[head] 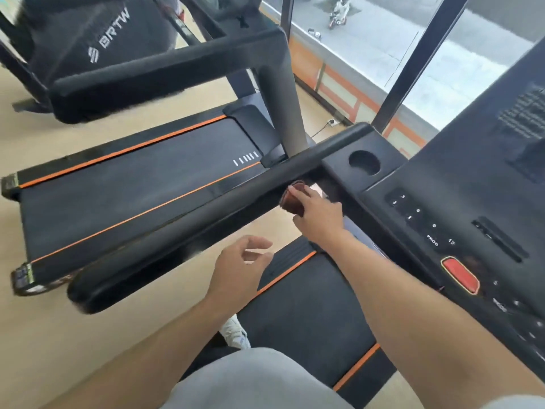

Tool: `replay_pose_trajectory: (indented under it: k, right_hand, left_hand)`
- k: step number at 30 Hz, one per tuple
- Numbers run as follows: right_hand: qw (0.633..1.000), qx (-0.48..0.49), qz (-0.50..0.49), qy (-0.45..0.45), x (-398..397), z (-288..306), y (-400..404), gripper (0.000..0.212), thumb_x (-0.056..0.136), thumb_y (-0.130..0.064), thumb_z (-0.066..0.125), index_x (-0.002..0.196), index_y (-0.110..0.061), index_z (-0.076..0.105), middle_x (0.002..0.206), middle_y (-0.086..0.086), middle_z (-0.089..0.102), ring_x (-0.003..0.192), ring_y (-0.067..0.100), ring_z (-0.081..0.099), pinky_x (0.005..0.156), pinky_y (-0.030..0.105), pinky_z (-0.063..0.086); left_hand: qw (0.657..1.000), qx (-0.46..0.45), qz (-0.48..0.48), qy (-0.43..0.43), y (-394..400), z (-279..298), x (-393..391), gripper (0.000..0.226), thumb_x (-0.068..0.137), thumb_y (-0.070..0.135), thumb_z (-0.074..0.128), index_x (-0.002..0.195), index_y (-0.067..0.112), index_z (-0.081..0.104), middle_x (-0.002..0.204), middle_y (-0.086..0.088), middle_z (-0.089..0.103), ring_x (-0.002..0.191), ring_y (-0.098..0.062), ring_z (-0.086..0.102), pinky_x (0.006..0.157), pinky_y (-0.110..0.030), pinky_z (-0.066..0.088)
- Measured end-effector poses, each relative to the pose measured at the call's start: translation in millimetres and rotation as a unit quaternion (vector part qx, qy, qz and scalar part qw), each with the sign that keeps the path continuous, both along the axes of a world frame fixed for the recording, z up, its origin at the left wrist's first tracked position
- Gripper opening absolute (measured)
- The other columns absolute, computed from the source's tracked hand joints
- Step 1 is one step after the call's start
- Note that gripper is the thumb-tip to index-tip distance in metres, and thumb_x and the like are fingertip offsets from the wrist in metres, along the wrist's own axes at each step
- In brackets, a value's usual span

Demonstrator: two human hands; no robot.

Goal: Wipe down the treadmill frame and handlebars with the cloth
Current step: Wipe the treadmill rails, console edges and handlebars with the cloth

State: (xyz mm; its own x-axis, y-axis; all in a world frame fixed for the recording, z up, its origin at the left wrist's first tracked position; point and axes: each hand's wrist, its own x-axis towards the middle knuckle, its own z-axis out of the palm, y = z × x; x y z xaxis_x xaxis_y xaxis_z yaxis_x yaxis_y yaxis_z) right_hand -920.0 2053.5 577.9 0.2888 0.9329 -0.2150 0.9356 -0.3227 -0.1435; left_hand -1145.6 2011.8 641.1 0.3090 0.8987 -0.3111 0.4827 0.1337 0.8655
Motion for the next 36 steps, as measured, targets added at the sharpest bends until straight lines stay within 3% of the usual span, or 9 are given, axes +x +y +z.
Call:
replay_pose_trajectory:
  k: [2, 6, 10, 18, 22, 25, 30, 33, 36]
  right_hand:
    - [0.999, -0.018, 0.036, -0.03, 6, 6, -7, 0.069, 0.09, -0.031, 0.056, 0.152, -0.049, 0.033, 0.162, -0.011, 0.034, 0.124, 0.035, 0.059, 0.115, 0.064, 0.024]
    - [0.994, -0.016, 0.092, -0.063, 5, 4, -63, 0.061, 0.089, -0.019, 0.058, 0.144, -0.046, 0.049, 0.166, -0.009, 0.023, 0.132, 0.036, 0.044, 0.089, 0.044, 0.047]
    - [0.99, 0.04, 0.063, -0.123, -6, -10, -138, 0.045, 0.078, -0.02, 0.071, 0.121, -0.034, 0.069, 0.162, -0.006, 0.036, 0.14, 0.038, 0.037, 0.088, 0.047, 0.052]
    - [0.978, 0.181, -0.096, 0.047, -45, -12, -214, 0.05, 0.067, -0.002, 0.075, 0.104, -0.035, 0.076, 0.131, -0.011, 0.069, 0.135, 0.021, 0.052, 0.104, 0.046, 0.042]
    - [0.889, 0.106, -0.141, 0.422, -132, 20, -198, 0.057, 0.079, 0.01, 0.059, 0.106, -0.039, 0.074, 0.108, -0.023, 0.074, 0.107, -0.001, 0.065, 0.094, 0.027, 0.052]
    - [0.819, 0.05, -0.074, 0.567, -201, 45, -182, 0.047, 0.086, 0.013, 0.06, 0.109, -0.025, 0.072, 0.101, -0.012, 0.077, 0.1, 0.004, 0.069, 0.084, 0.017, 0.05]
    - [0.673, -0.056, -0.133, 0.725, -293, 55, -158, 0.048, 0.071, -0.009, 0.068, 0.119, -0.018, 0.066, 0.109, 0.01, 0.076, 0.101, 0.026, 0.072, 0.077, 0.039, 0.061]
    - [0.752, -0.052, -0.107, 0.649, -342, 46, -142, 0.029, 0.087, -0.016, 0.072, 0.112, -0.03, 0.072, 0.111, 0.0, 0.077, 0.106, 0.024, 0.071, 0.092, 0.048, 0.059]
    - [0.829, -0.024, -0.055, 0.557, -401, 35, -130, 0.032, 0.091, -0.025, 0.076, 0.121, -0.035, 0.067, 0.115, -0.013, 0.073, 0.109, 0.013, 0.069, 0.092, 0.036, 0.059]
  left_hand:
    - [1.0, 0.005, -0.014, -0.001, -23, 2, -1, 0.012, 0.094, 0.022, 0.068, 0.097, 0.033, 0.07, 0.1, 0.026, 0.07, 0.089, 0.011, 0.062, 0.07, -0.002, 0.043]
    - [1.0, -0.015, -0.007, -0.01, -66, -3, -11, 0.012, 0.094, 0.019, 0.068, 0.098, 0.03, 0.071, 0.1, 0.021, 0.071, 0.087, 0.012, 0.062, 0.069, 0.003, 0.04]
    - [0.997, -0.071, 0.028, -0.015, -98, -18, -29, 0.012, 0.092, 0.019, 0.071, 0.098, 0.03, 0.072, 0.102, 0.019, 0.072, 0.092, 0.005, 0.066, 0.075, -0.006, 0.046]
    - [0.986, -0.128, 0.102, -0.025, -122, -35, -73, 0.011, 0.092, 0.023, 0.072, 0.097, 0.032, 0.071, 0.103, 0.017, 0.072, 0.098, -0.003, 0.066, 0.086, -0.024, 0.051]
    - [0.977, -0.164, 0.127, -0.046, -121, -36, -105, 0.021, 0.093, 0.026, 0.072, 0.111, 0.033, 0.066, 0.118, 0.016, 0.067, 0.109, -0.005, 0.063, 0.094, -0.028, 0.053]
    - [0.95, -0.193, 0.225, -0.098, -117, -36, -142, 0.036, 0.087, 0.051, 0.071, 0.118, 0.038, 0.06, 0.123, 0.013, 0.066, 0.117, -0.011, 0.06, 0.107, -0.034, 0.045]
    - [0.856, -0.267, 0.314, -0.312, -116, -27, -219, 0.052, 0.084, 0.057, 0.063, 0.121, 0.022, 0.072, 0.116, -0.005, 0.076, 0.113, -0.022, 0.07, 0.104, -0.04, 0.05]
    - [0.829, -0.278, 0.358, -0.329, -117, -30, -269, 0.042, 0.096, 0.052, 0.054, 0.12, 0.023, 0.073, 0.115, -0.005, 0.077, 0.114, -0.024, 0.069, 0.098, -0.04, 0.051]
    - [0.806, -0.276, 0.39, -0.35, -115, -36, -331, 0.037, 0.099, 0.044, 0.055, 0.124, 0.021, 0.071, 0.117, -0.006, 0.076, 0.115, -0.024, 0.069, 0.11, -0.048, 0.046]
